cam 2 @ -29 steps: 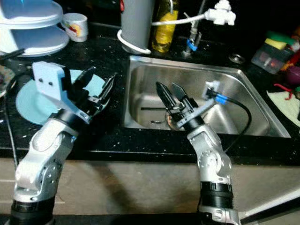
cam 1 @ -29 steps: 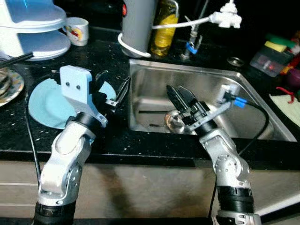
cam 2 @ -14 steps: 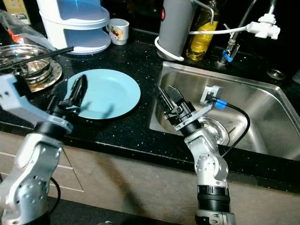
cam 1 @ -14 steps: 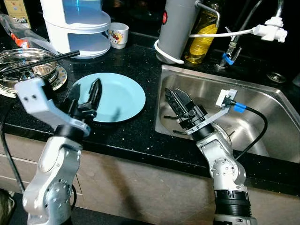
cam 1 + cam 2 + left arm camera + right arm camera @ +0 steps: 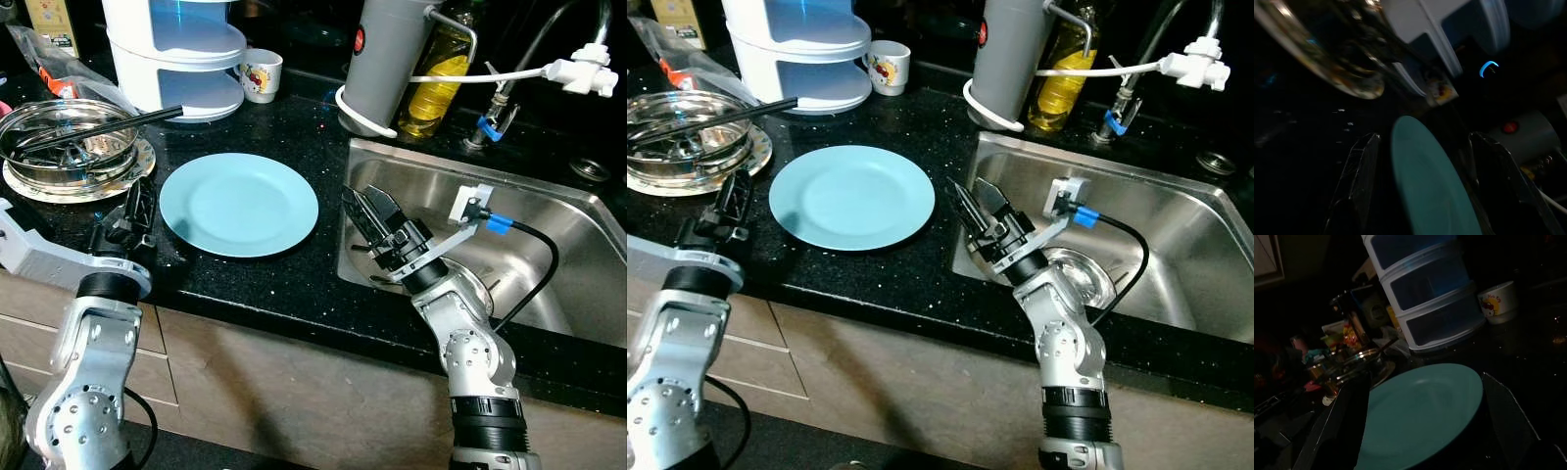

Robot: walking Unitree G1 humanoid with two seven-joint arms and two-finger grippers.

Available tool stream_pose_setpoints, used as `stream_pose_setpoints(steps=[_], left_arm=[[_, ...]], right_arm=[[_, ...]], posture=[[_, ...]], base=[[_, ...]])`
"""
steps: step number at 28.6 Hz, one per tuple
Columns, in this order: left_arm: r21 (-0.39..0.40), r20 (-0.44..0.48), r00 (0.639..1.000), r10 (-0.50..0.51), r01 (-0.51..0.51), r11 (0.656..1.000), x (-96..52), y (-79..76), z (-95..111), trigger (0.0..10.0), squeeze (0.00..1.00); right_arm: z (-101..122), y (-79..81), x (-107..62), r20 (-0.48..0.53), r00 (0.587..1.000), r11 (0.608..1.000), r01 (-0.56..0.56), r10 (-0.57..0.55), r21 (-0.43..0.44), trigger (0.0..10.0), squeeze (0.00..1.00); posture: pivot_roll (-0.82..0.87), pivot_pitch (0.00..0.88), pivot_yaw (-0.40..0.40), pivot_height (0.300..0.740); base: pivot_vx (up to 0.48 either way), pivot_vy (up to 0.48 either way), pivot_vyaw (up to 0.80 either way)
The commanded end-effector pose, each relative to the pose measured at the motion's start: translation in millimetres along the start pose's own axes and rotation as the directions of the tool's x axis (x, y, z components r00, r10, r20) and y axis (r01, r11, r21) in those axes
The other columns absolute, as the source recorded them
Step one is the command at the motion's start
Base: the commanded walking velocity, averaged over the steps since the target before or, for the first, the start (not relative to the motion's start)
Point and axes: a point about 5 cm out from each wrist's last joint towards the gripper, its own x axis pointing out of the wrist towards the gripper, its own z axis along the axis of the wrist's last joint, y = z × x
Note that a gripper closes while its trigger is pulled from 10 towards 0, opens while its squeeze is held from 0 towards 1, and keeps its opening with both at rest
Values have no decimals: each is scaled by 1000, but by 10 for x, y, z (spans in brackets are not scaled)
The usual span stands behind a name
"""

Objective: Kitchen organization

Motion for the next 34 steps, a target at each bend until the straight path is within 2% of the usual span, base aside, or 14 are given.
stream_pose_setpoints(steps=[1, 6, 8, 10, 15, 17, 19, 20, 21, 25, 27, 29, 31, 34], left_arm=[[-131, -28, 996, 81, -84, 988, 1, 65, -89, 10000, 0], [-197, -89, 991, 104, -120, 973, 86, 95, -116, 10000, 0], [-194, -156, 983, 101, -131, 972, 148, 88, -184, 10000, 0], [-253, -190, 978, 91, -139, 957, 203, 66, -220, 10000, 0], [-293, -277, 959, 51, -135, 946, 266, -5, -300, 10000, 0], [-293, -277, 959, 51, -135, 946, 266, -5, -300, 10000, 0], [-292, -356, 933, 51, -163, 942, 258, -18, -378, 10000, 0], [-292, -356, 933, 51, -163, 942, 258, -18, -378, 10000, 0], [-285, -410, 911, 49, -179, 942, 241, -31, -441, 10000, 0], [-276, -452, 891, 48, -191, 942, 225, -41, -494, 10000, 0], [-263, -529, 848, 37, -206, 943, 180, -76, -580, 10000, 0], [-263, -529, 848, 37, -206, 943, 180, -76, -580, 10000, 0], [-249, -577, 816, 32, -213, 945, 132, -88, -640, 10000, 0], [-249, -577, 816, 32, -213, 945, 132, -88, -640, 10000, 0]], right_arm=[[18, -25, -13, -8, 1000, 1000, 14, -14, -26, 10000, 0], [26, 16, 28, -22, 1000, 999, -3, 2, -48, 10000, 0], [38, 29, 35, -24, 1000, 998, -10, 9, -57, 10000, 0], [46, 35, 41, -26, 1000, 998, -13, 11, -63, 10000, 0], [107, 69, 50, -24, 1000, 996, -23, 20, -92, 10000, 0], [107, 69, 50, -24, 1000, 996, -23, 20, -92, 10000, 0], [132, 86, 56, -24, 999, 994, -30, 28, -102, 10000, 0], [132, 86, 56, -24, 999, 994, -30, 28, -102, 10000, 0], [145, 104, 65, -28, 999, 993, -40, 37, -112, 10000, 0], [158, 132, 78, -31, 998, 992, -56, 52, -118, 10000, 0], [175, 242, 91, -45, 989, 984, -142, 138, -104, 10000, 0], [175, 242, 91, -45, 989, 984, -142, 138, -104, 10000, 0], [148, 397, 47, -95, 957, 957, -281, 274, -71, 10000, 0], [148, 397, 47, -95, 957, 957, -281, 274, -71, 10000, 0]], posture=[[218, 30, -181, 740], [211, 26, -182, 740], [210, 27, -182, 740], [202, 26, -180, 740], [190, 24, -176, 740], [190, 24, -176, 740], [183, 23, -175, 740], [183, 23, -175, 740], [183, 23, -175, 740], [183, 23, -175, 740], [182, 20, -175, 740], [182, 20, -175, 740], [182, 19, -176, 740], [182, 19, -176, 740]], base=[[0, 0, 0], [0, 0, 0], [0, 0, 0], [0, 0, 0], [0, 0, 0], [0, 0, 0], [0, 0, 0], [0, 0, 0], [0, 0, 0], [0, 0, 0], [0, 0, 0], [0, 0, 0], [0, 0, 0], [0, 0, 0]])
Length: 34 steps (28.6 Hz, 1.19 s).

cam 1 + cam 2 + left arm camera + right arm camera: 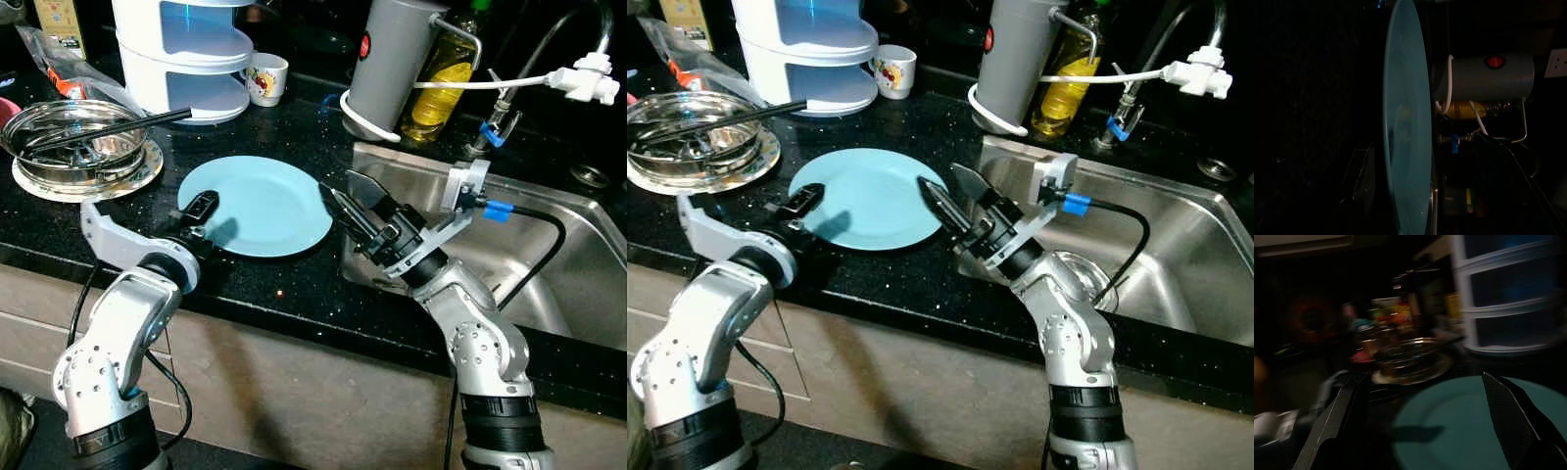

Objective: Kitchen organization

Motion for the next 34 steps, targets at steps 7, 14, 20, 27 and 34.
stream_pose_setpoints(steps=[7, 14, 20, 27, 34], left_arm=[[-11, -109, 985, 136, -138, 990, 34, 243, -149, 0, 0], [-16, -136, 979, 152, -156, 988, 19, 258, -156, 0, 0], [-20, -154, 974, 164, -169, 985, 6, 273, -159, 0, 0], [-19, -158, 974, 162, -167, 986, 10, 256, -131, 0, 0], [337, -20, 998, -67, 70, 939, 146, -268, 132, 0, 0]], right_arm=[[-45, 207, -145, -115, 976, 982, -184, 186, 30, 10000, 0], [-35, 211, -160, -126, 975, 983, -183, 184, 25, 10000, 0], [-24, 227, -171, -131, 974, 982, -185, 187, 26, 10000, 0], [-8, 245, -191, -136, 973, 983, -184, 186, 25, 10000, 0], [118, -152, -186, -42, 986, 986, 162, -164, -48, 10000, 0]], posture=[[182, 17, -172, 740], [180, 18, -168, 740], [178, 18, -164, 740], [173, 18, -159, 740], [164, 21, -153, 740]], base=[[0, 0, 0], [0, 0, 0], [0, 0, 0], [0, 0, 0], [0, 0, -113]])
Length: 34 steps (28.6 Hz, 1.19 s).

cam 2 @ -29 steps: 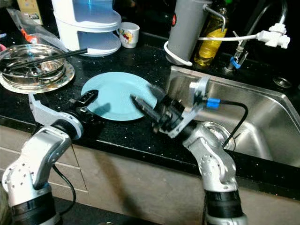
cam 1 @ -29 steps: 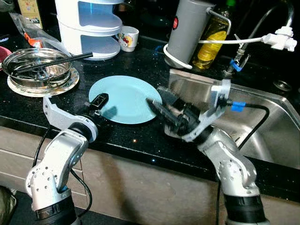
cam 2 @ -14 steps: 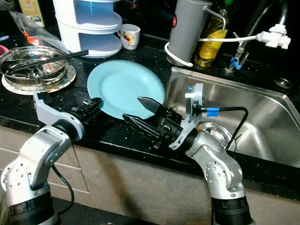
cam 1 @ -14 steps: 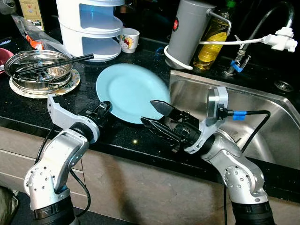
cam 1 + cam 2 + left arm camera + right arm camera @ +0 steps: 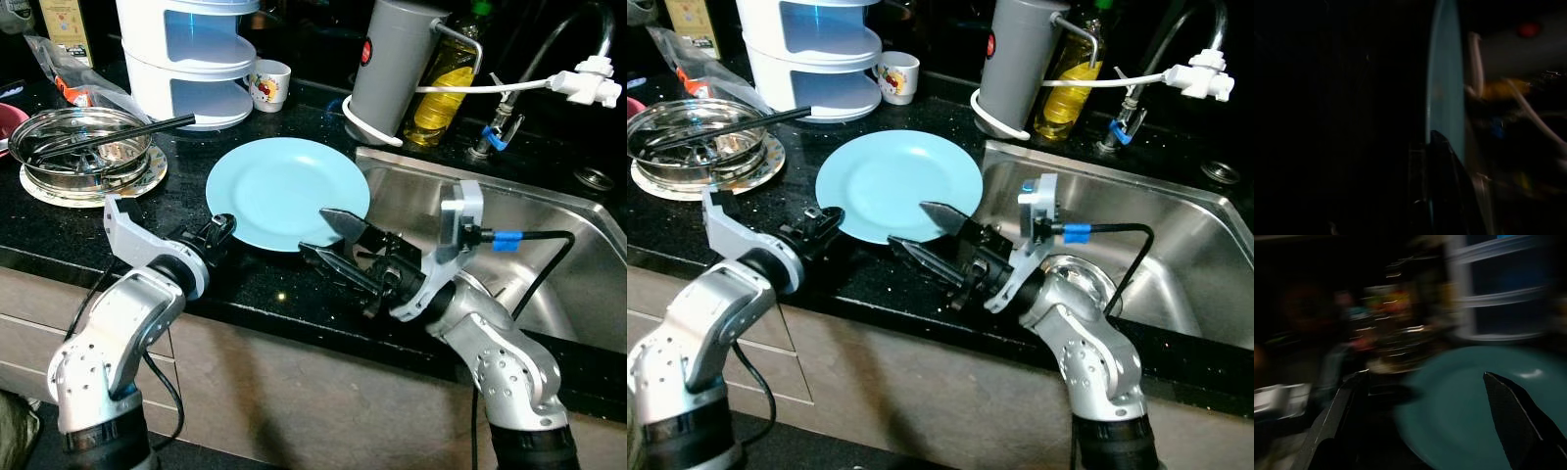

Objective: Kitchen organization

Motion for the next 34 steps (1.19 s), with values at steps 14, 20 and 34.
stream_pose_setpoints(steps=[14, 20, 34], left_arm=[[232, -33, 929, -368, 365, 902, 106, -716, -38, 0, 0], [610, -45, 937, -345, 299, 734, 220, -759, -75, 10000, 0], [941, -44, 922, -386, 168, 295, 486, -698, -286, 10000, 0]], right_arm=[[56, -194, -152, 48, 981, 983, 186, -186, 5, 10000, 0], [10, -307, -200, 18, 958, 958, 286, -286, -25, 10000, 0], [-42, -489, -373, -24, 887, 883, 458, -462, -100, 10000, 0]], posture=[[144, 0, -122, 740], [139, 0, -118, 740], [109, 0, -113, 740]], base=[[0, 0, -679], [0, 0, 0], [0, 0, 0]])
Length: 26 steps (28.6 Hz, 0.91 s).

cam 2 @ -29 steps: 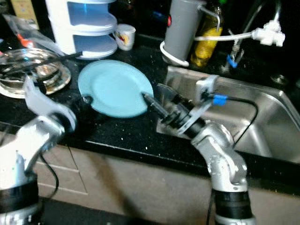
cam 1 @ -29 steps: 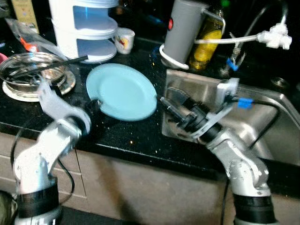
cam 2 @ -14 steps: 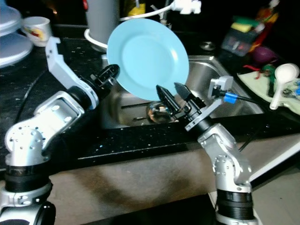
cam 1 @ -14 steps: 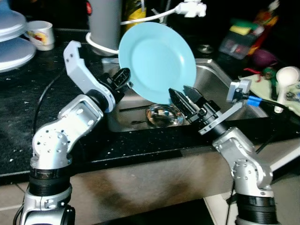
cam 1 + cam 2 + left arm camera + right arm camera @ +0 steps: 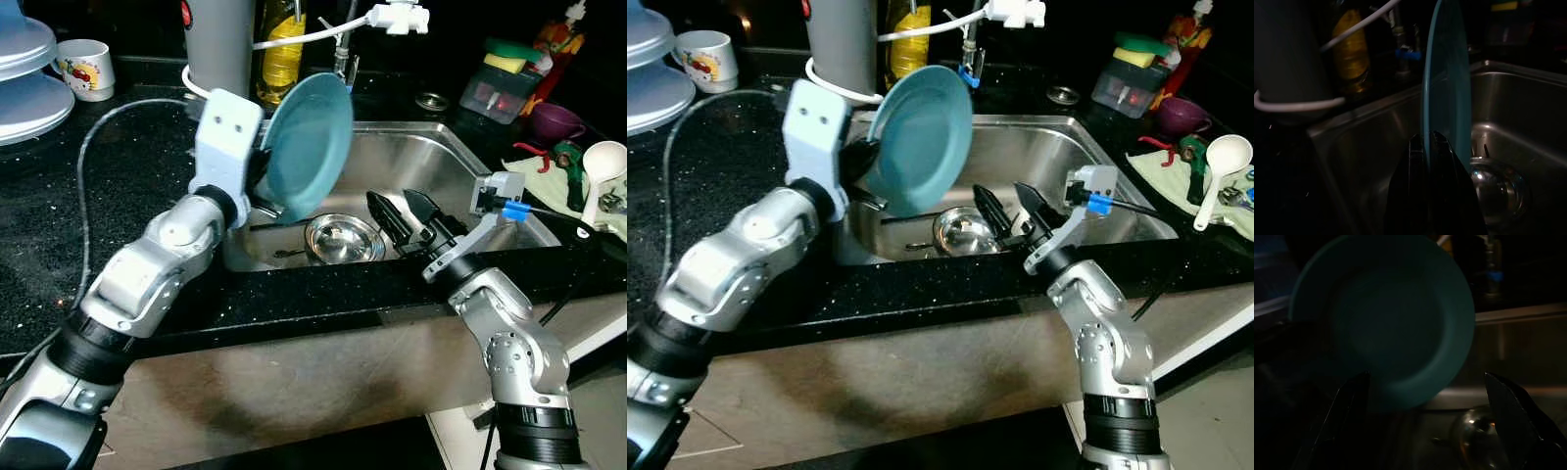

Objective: Kitchen organization

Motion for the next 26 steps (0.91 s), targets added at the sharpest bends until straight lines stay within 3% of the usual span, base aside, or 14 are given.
stream_pose_setpoints(steps=[1, 4, 5, 6, 7, 8, 15, 20, 21, 23, 26], left_arm=[[2, 13, 999, -32, 32, 999, 46, -100, -43, 10000, 0], [-19, 6, 999, -54, 54, 998, 83, -181, -174, 10000, 0], [-20, -2, 998, -59, 59, 998, 82, -196, -256, 10000, 498], [-20, -2, 998, -59, 59, 998, 82, -196, -256, 10000, 498], [-19, -10, 998, -55, 54, 998, 78, -190, -288, 10000, 980], [-12, -19, 999, -45, 45, 999, 71, -165, -349, 10000, 1000], [-5, -14, 1000, -12, 12, 1000, 51, -96, -403, 10000, 1000], [-130, 133, 989, 69, -52, 990, 12, -8, -204, 10000, 1000], [-160, 159, 984, 81, -56, 986, -6, -1, -161, 10000, 0], [-216, 184, 980, 79, -38, 976, -51, -32, -116, 10000, 0], [-236, 199, 978, 66, -17, 972, -113, -101, -102, 10000, 0]], right_arm=[[-30, -105, -61, -14, 998, 998, 65, -65, -24, 10000, 0], [-62, -130, -85, -33, 996, 995, 88, -89, -42, 10000, 0], [-76, -147, -101, -39, 994, 994, 96, -98, -45, 10000, 0], [-76, -147, -101, -39, 994, 994, 96, -98, -45, 10000, 0], [-83, -157, -108, -43, 994, 994, 102, -104, -49, 10000, 0], [-95, -170, -114, -45, 993, 993, 111, -113, -48, 10000, 0], [-136, -162, -110, -53, 992, 993, 111, -114, -50, 10000, 0], [-178, -132, -91, -56, 993, 994, 102, -104, -44, 10000, 0], [-192, -132, -93, -57, 993, 994, 102, -105, -40, 10000, 0], [-231, -127, -104, -57, 993, 994, 102, -103, -28, 10000, 0], [-253, -96, -110, -34, 996, 996, 87, -87, -3, 10000, 0]], posture=[[108, 0, -113, 740], [95, 0, -108, 740], [95, 0, -108, 740], [95, 0, -108, 740], [95, 0, -109, 740], [98, 0, -108, 740], [99, 0, -108, 740], [109, 0, -112, 740], [111, 0, -113, 740], [113, 0, -117, 740], [115, 0, -118, 740]], base=[[0, 0, 0], [0, 0, 0], [0, 0, 0], [0, 0, 0], [0, 0, 0], [0, 0, 0], [0, 0, 0], [0, 0, 0], [0, 0, 0], [0, 0, 0], [0, 0, 0]])
